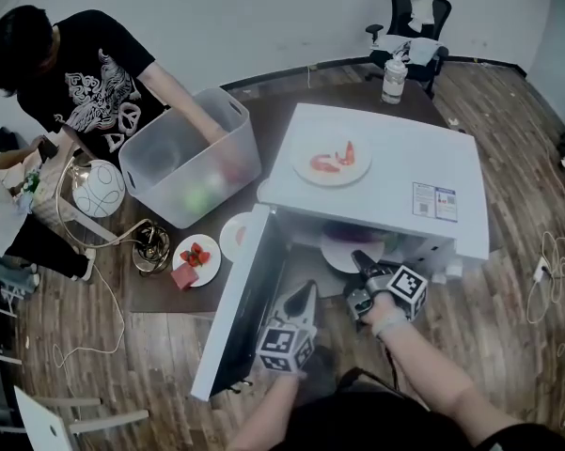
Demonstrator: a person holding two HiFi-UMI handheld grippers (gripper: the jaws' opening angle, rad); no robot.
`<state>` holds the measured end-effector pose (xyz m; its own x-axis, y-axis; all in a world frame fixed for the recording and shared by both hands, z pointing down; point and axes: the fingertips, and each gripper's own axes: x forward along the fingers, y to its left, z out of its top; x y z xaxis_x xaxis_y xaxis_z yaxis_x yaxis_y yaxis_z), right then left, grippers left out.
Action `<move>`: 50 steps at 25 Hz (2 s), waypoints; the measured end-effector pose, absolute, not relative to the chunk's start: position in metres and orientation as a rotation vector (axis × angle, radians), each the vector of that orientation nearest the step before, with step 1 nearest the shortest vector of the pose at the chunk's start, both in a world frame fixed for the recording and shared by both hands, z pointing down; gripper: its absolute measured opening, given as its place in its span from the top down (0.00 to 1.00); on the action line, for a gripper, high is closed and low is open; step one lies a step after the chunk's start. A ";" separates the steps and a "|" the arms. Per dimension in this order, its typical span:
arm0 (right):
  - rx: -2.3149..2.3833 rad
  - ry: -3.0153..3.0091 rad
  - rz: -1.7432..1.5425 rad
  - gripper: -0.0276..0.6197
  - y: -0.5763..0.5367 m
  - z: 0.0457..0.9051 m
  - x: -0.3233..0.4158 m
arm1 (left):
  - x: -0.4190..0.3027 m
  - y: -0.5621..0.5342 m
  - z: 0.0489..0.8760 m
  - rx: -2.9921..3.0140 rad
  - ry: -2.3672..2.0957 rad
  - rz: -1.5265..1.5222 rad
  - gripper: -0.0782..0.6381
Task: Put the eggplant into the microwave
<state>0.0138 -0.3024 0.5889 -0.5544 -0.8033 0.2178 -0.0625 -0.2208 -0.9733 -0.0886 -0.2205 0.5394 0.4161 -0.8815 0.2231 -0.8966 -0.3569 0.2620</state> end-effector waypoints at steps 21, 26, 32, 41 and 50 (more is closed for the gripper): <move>-0.915 1.706 -1.842 0.74 -0.293 0.580 -0.005 | -0.087 -0.223 0.540 2.337 -1.513 0.051 0.89; -0.895 1.725 -1.867 0.74 -0.281 0.583 -0.009 | -0.088 -0.223 0.540 2.335 -1.516 0.048 0.89; -0.853 1.703 -1.914 0.74 -0.266 0.583 -0.014 | -0.087 -0.224 0.540 2.336 -1.512 0.047 0.89; -0.845 1.672 -1.896 0.92 -0.272 0.580 -0.009 | -0.087 -0.222 0.541 2.332 -1.512 0.049 0.89; -0.855 1.635 -1.876 0.92 -0.288 0.578 -0.005 | -0.088 -0.223 0.543 2.329 -1.507 0.048 0.89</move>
<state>-0.0051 -0.2876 0.5781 -0.6745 -0.7267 0.1302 -0.0297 -0.1496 -0.9883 -0.0883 -0.2229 0.5426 0.4292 -0.8752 0.2232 -0.8876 -0.3630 0.2835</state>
